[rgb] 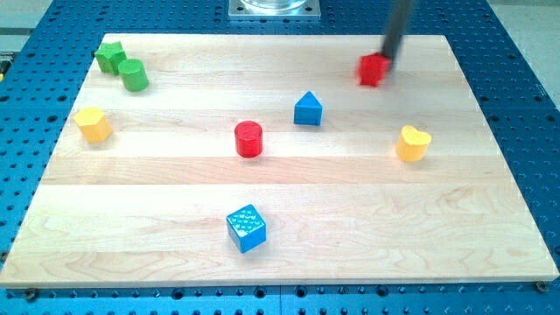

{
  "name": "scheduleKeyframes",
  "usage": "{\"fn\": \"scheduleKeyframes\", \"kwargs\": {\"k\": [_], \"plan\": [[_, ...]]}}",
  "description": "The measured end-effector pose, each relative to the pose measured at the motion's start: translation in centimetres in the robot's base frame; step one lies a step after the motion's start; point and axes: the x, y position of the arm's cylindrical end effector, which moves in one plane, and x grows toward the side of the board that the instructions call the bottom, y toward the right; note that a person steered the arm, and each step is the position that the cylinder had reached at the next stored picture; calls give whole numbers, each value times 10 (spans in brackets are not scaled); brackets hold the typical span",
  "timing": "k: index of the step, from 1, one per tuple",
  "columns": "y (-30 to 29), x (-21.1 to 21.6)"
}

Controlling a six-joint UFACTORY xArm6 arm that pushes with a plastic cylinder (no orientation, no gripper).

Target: Slide the red star to the left of the red circle

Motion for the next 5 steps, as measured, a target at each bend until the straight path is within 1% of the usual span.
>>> {"fn": "scheduleKeyframes", "kwargs": {"k": [1,2,3,4,5], "plan": [[-85,-24],[3,-27],[9,-7],[-86,12],[-82,18]]}}
